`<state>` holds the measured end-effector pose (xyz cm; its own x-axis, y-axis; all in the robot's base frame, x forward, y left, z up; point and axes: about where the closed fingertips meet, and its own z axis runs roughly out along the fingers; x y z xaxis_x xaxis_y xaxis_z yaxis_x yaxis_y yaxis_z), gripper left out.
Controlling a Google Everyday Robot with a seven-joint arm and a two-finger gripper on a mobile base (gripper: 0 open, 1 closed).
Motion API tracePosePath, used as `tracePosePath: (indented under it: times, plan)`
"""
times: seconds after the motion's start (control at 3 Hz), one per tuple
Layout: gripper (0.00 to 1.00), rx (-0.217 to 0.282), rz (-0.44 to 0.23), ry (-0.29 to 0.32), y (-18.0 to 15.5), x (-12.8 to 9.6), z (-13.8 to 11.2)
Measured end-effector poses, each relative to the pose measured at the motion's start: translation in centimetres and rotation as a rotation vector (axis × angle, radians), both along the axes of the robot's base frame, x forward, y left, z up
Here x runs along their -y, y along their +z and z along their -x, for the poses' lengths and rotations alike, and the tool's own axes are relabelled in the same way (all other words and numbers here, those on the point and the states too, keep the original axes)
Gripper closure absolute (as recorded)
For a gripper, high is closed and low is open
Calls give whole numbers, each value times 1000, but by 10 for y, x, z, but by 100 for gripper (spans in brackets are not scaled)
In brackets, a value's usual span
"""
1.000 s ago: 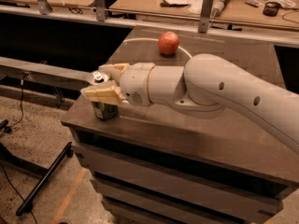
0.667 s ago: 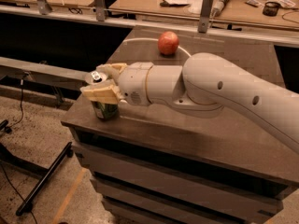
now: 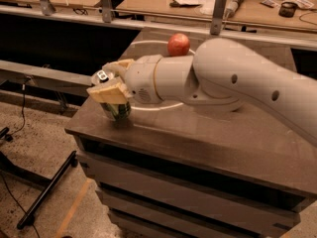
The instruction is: Knock green can over
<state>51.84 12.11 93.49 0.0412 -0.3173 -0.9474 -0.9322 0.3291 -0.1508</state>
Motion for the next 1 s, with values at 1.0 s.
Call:
tracePosePath:
  times: [1.0]
  plan:
    - [100, 65, 436, 43, 78, -9, 28]
